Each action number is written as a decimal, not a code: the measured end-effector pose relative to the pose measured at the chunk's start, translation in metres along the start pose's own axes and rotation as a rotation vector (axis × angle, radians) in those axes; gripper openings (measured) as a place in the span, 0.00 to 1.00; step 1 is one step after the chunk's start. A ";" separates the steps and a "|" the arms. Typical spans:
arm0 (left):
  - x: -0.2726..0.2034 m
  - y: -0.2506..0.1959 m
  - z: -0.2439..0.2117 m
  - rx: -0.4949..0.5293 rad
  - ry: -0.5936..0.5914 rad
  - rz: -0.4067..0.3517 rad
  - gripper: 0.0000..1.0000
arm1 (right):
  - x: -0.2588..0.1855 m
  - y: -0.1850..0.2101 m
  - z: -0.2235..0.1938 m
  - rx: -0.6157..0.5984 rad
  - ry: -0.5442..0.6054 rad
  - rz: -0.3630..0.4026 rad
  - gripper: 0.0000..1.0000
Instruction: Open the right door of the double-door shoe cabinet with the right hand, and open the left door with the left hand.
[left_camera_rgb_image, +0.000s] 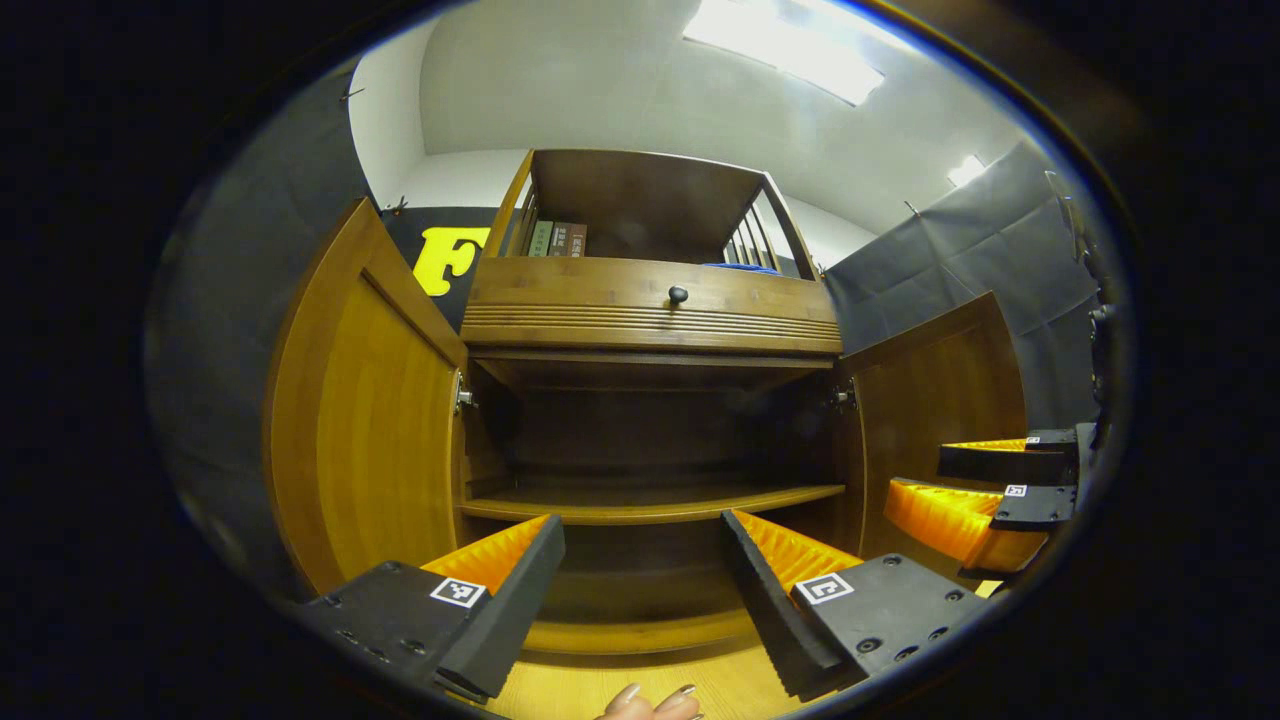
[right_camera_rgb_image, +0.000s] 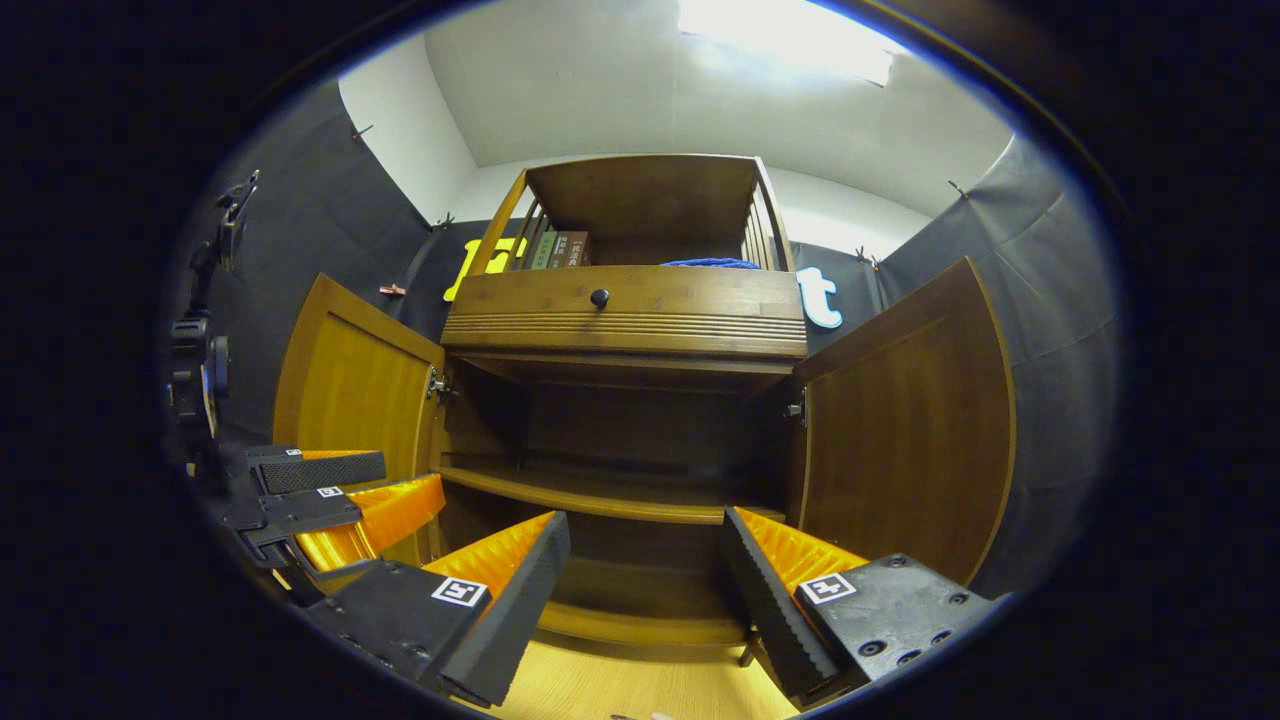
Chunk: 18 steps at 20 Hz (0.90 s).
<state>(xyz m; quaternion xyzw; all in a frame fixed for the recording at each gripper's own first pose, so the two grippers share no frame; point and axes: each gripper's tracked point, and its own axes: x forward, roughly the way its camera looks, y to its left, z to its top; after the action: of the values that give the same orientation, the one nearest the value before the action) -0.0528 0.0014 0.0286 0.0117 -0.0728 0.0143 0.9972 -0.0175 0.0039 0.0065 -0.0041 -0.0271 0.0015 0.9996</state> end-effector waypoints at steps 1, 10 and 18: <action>-0.001 0.000 0.000 0.001 0.000 0.001 0.96 | 0.000 0.000 0.000 -0.001 0.000 0.000 0.97; -0.005 0.001 0.006 0.008 -0.017 0.002 0.96 | -0.006 0.000 0.002 -0.003 -0.009 -0.003 0.97; -0.008 0.001 0.006 0.006 -0.019 0.001 0.96 | -0.009 0.000 -0.001 -0.010 -0.003 -0.005 0.97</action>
<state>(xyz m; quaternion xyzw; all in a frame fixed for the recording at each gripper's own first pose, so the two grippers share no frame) -0.0620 0.0024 0.0336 0.0147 -0.0823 0.0150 0.9964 -0.0261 0.0038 0.0055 -0.0091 -0.0285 -0.0012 0.9996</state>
